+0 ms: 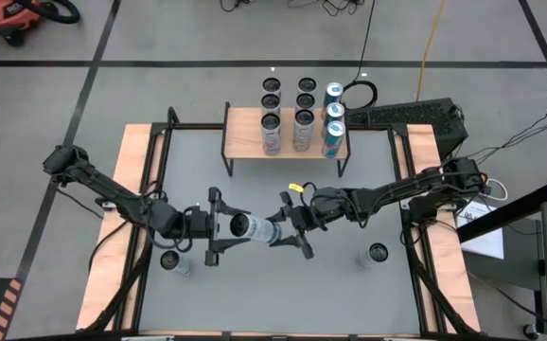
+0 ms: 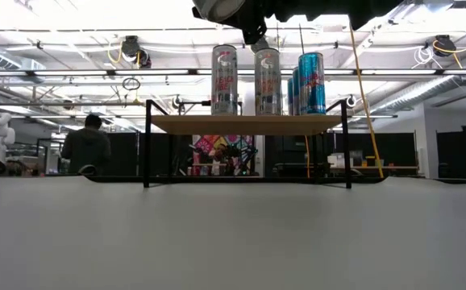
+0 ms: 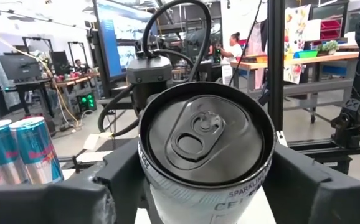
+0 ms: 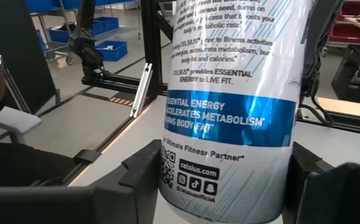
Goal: Place canned beverage on shelf
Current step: Put the top white blue soda can on the shelf
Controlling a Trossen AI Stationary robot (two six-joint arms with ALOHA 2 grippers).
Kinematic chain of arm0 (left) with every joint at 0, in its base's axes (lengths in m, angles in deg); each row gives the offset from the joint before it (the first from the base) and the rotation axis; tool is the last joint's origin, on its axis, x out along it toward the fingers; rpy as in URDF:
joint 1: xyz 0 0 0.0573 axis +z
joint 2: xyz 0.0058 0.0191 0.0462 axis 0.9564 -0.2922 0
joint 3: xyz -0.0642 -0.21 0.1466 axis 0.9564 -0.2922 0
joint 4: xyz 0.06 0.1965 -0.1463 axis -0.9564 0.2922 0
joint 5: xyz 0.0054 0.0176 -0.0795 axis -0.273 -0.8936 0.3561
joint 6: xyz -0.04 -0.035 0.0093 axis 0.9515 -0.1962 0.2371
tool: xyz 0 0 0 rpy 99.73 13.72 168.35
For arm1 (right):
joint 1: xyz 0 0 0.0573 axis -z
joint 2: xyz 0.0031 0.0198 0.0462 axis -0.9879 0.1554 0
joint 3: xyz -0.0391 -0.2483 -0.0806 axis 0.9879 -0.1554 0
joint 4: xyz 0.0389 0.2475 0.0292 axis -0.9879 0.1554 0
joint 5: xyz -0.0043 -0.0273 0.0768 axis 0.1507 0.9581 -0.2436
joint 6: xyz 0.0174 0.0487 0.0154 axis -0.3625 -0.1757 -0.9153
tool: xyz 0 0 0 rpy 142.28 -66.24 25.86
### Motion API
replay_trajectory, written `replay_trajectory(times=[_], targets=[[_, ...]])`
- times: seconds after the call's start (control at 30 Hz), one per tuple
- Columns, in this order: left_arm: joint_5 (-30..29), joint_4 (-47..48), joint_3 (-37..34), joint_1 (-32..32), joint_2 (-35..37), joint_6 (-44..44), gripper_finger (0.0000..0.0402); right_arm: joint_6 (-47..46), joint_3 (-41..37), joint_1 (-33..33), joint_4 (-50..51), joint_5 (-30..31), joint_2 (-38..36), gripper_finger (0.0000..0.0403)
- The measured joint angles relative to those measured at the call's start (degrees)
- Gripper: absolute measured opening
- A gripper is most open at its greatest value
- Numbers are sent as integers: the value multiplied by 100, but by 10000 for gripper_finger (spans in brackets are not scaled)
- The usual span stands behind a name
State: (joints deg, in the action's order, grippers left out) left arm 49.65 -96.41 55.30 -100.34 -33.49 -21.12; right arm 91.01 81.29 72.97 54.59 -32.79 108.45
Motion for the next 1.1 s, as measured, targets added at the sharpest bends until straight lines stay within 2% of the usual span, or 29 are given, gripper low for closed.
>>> replay_trajectory(times=[0.23,0.47,0.53,0.67,0.8,1.0,1.1], targets=[[0,85,0,-6,0,8,249,-104,0,-12,11,99,0,226],[-472,311,-13,-7,-15,153,247,-244,2,-249,-6,1185,-4,271],[-733,377,-13,-11,-15,248,246,-193,2,-374,21,1650,-4,285],[-1172,536,-13,-4,-15,444,246,21,2,-698,216,3047,-4,304],[-1458,500,-13,-7,-11,690,245,71,2,-974,343,3990,-4,310],[-1992,486,-13,0,-11,1425,245,135,4,-1203,258,5061,146,311],[-2156,486,-13,-7,-10,1798,245,151,4,-1202,20,5195,315,311]])
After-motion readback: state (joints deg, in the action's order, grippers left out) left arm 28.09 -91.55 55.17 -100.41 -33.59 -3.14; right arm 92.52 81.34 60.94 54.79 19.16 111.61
